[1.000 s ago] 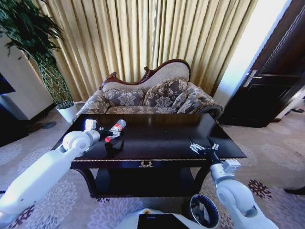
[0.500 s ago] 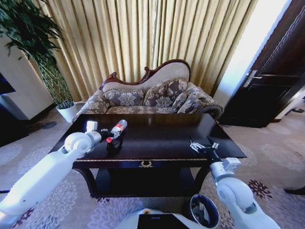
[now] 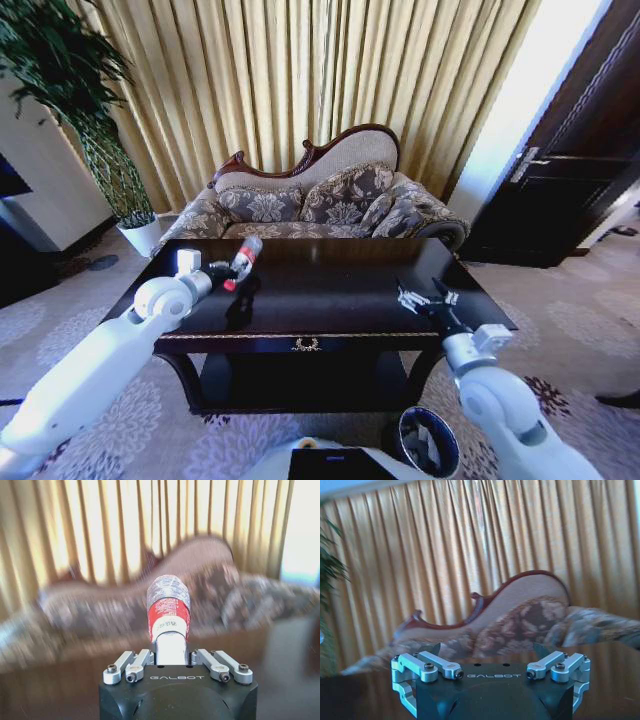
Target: Move to the front of the table and place the trash on the table into the trash bin.
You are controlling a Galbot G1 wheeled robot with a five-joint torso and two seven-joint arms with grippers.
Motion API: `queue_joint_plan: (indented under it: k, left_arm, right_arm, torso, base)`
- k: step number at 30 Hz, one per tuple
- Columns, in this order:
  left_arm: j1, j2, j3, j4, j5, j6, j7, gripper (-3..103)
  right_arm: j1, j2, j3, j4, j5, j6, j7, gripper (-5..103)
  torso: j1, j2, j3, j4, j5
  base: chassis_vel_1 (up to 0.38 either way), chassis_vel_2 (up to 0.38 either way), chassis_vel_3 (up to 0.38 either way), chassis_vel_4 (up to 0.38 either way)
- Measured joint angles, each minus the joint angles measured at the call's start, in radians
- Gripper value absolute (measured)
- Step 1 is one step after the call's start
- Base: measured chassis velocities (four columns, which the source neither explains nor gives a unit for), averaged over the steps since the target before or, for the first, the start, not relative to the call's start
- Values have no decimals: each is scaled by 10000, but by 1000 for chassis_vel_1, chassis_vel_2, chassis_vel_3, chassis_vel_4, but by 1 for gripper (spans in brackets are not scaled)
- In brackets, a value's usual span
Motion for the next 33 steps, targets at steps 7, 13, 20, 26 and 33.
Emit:
queue_joint_plan:
  k: [7,13,20,26,33]
  left_arm:
    - [2222,-272,-2079,-615,2713,-2833,1789,27]
    - [2672,-233,-2480,-236,4599,-4996,2572,27]
    - [1859,-120,-1748,-2,5694,-5992,2519,27]
    - [753,300,-245,-346,5354,-5636,2245,27]
    - [-983,370,1865,-137,5091,-5311,2129,27]
  right_arm:
    - [1141,-1336,-116,282,3205,-449,-534,100]
    - [3417,-2374,-1606,-562,5524,-704,-1165,100]
    - [6946,-2179,-4506,-2477,5971,-754,-1958,100]
    - [8249,-1329,-5703,-3030,5583,-573,-2115,100]
    - [9370,-656,-6545,-3408,5507,-515,-2220,100]
  torso:
    - [-2,1,-1,1,-1]
    - [-2,1,0,5,0]
    - [-1,-1,2,4,-2]
    - [0,-1,2,2,-1]
    - [0,-1,1,2,0]
  base:
    - [0,0,0,0]
    - [0,0,0,0]
    - [0,0,0,0]
    - [0,0,0,0]
    - [0,0,0,0]
